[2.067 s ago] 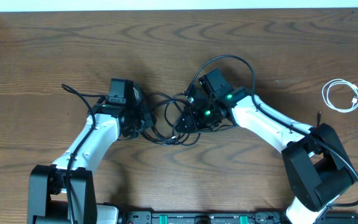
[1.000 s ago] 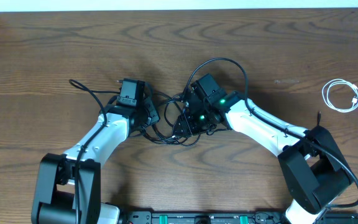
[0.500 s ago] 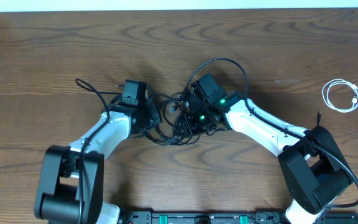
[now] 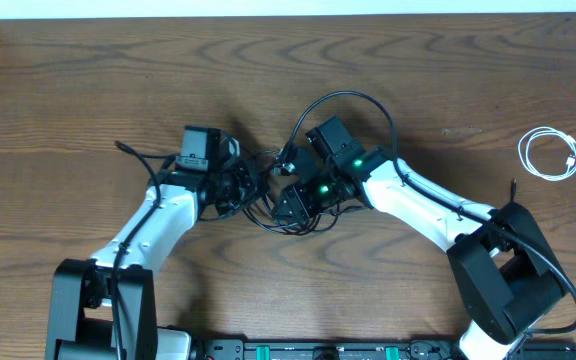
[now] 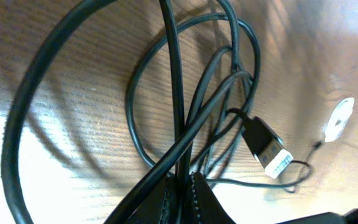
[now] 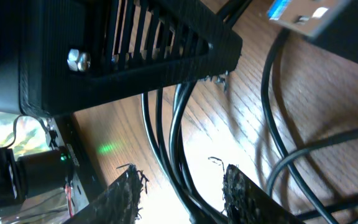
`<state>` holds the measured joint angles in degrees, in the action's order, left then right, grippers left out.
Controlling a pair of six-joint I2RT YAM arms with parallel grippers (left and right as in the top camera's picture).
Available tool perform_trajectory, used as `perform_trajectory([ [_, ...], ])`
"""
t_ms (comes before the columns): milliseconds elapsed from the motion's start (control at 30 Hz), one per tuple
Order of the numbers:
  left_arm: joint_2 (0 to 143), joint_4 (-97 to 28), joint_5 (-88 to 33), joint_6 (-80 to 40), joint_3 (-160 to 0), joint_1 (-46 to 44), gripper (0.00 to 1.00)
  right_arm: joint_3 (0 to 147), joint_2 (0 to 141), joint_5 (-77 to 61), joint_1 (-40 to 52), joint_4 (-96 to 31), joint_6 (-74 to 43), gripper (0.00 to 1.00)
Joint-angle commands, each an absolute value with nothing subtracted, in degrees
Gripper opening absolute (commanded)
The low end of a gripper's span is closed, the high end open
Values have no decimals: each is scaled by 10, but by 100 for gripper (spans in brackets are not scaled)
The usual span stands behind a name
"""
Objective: Untangle cables
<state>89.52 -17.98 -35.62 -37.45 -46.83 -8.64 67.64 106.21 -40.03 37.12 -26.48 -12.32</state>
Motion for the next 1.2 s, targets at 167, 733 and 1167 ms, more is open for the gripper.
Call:
perform_trajectory([
  [167, 888, -190, -480, -413, -464, -44, 8, 679, 1052, -365, 404, -245, -107, 31],
  [733, 888, -192, -493, -410, -463, -39, 10, 679, 1052, -345, 395, -214, -173, 1],
  [1167, 888, -192, -493, -410, -463, -39, 19, 679, 1052, -381, 377, -216, -193, 1],
])
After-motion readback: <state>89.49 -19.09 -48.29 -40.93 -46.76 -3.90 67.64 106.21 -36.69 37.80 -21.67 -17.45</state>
